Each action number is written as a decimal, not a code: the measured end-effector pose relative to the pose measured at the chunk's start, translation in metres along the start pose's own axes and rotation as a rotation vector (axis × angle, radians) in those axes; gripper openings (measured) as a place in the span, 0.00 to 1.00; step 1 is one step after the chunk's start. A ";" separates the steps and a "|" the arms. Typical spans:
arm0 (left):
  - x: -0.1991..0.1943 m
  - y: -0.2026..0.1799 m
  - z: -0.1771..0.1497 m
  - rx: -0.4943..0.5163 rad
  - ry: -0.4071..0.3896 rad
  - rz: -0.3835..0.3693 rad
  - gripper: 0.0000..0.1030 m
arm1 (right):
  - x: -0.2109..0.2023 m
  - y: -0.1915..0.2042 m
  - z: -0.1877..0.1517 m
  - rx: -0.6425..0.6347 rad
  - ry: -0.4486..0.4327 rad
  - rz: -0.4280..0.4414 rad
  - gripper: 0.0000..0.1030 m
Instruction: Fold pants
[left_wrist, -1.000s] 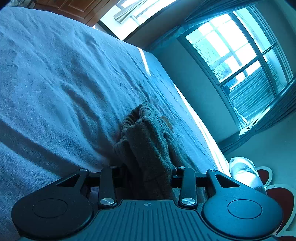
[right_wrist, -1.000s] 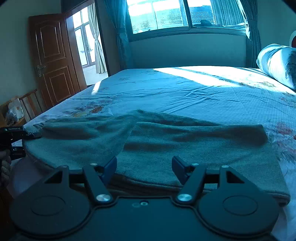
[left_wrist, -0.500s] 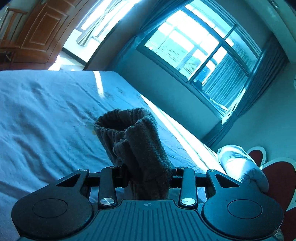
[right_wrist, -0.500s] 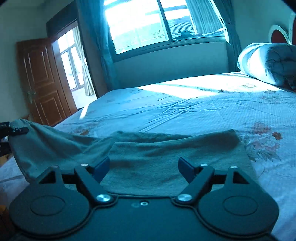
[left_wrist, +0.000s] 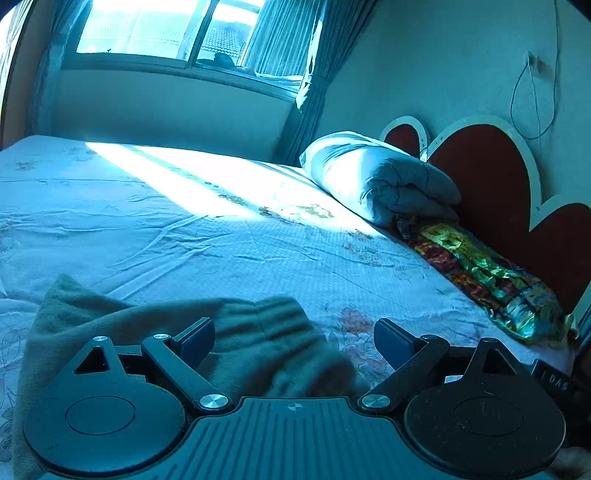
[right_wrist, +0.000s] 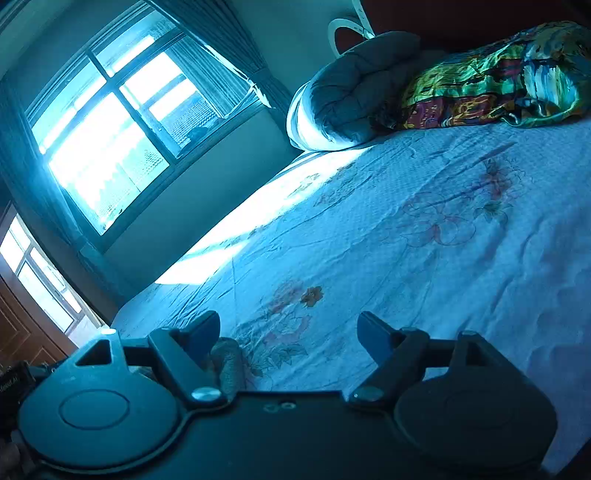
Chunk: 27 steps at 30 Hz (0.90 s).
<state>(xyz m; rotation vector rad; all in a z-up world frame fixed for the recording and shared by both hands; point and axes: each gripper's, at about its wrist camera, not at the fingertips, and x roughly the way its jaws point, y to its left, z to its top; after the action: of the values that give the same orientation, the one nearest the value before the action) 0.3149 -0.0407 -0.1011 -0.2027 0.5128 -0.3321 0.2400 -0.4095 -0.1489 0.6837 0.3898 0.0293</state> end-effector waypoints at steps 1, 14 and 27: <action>-0.002 0.002 -0.004 -0.021 0.018 0.001 0.90 | 0.000 -0.006 0.002 0.020 -0.002 0.001 0.73; -0.129 0.134 -0.091 -0.157 0.069 0.263 0.90 | 0.074 0.038 -0.049 0.200 0.400 0.316 0.62; -0.086 0.139 -0.106 -0.103 0.110 0.348 0.90 | 0.099 0.049 -0.066 0.257 0.418 0.255 0.59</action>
<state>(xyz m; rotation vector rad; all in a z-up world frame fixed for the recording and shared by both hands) 0.2264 0.1077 -0.1908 -0.1912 0.6632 0.0225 0.3131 -0.3160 -0.1987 0.9814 0.7134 0.3743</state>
